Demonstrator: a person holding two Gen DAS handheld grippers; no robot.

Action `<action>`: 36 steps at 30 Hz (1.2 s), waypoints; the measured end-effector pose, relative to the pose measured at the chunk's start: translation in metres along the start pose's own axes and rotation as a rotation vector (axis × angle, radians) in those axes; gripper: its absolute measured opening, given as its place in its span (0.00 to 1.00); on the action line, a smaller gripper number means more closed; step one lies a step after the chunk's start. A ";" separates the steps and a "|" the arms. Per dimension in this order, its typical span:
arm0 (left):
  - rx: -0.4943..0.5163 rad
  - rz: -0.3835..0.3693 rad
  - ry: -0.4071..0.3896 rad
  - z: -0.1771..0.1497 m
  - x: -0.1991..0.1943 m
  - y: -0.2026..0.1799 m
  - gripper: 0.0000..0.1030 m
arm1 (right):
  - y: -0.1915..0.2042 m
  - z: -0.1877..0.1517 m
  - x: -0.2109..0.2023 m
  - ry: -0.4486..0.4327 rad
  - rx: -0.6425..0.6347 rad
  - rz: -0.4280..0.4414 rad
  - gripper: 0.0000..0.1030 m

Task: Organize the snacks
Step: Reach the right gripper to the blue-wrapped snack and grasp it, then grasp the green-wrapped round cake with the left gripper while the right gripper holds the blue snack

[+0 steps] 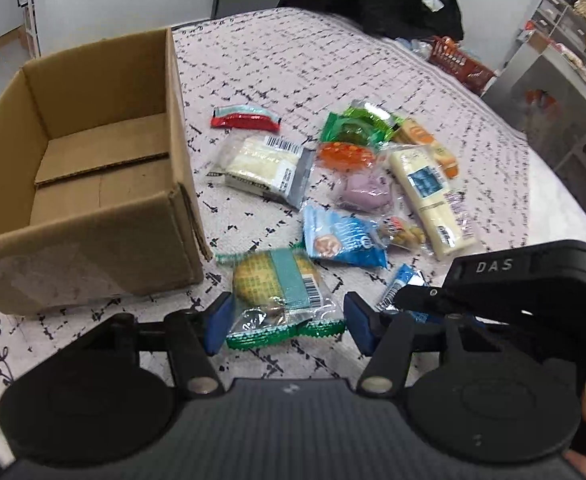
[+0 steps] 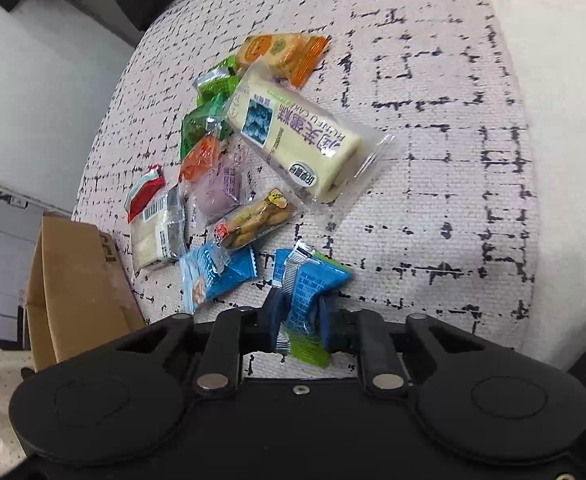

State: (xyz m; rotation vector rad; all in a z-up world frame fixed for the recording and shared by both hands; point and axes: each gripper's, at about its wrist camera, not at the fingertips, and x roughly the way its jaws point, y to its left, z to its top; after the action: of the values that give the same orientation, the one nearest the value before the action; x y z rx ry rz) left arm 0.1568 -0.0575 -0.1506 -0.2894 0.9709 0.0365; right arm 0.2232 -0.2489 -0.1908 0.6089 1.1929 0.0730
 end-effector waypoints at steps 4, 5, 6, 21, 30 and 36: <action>0.004 -0.023 -0.017 0.001 -0.016 0.002 0.57 | 0.001 -0.006 -0.015 -0.021 0.011 -0.008 0.15; 0.004 -0.031 -0.021 0.002 -0.020 0.002 0.57 | 0.002 -0.008 -0.019 -0.028 0.008 -0.008 0.15; 0.006 -0.039 -0.028 0.002 -0.024 0.002 0.57 | 0.004 -0.010 -0.024 -0.035 0.003 -0.010 0.15; 0.012 -0.128 -0.159 0.005 -0.093 0.011 0.57 | 0.029 -0.029 -0.085 -0.156 -0.062 0.002 0.13; -0.003 -0.166 -0.240 0.006 -0.124 0.019 0.57 | 0.053 -0.039 -0.115 -0.212 -0.125 0.032 0.13; -0.012 -0.183 -0.281 0.006 -0.139 0.024 0.57 | 0.070 -0.049 -0.130 -0.243 -0.170 0.056 0.12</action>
State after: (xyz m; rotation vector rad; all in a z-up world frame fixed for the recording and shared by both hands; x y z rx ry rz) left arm 0.0793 -0.0187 -0.0392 -0.3729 0.6625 -0.0827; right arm 0.1478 -0.2180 -0.0583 0.4861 0.9244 0.1425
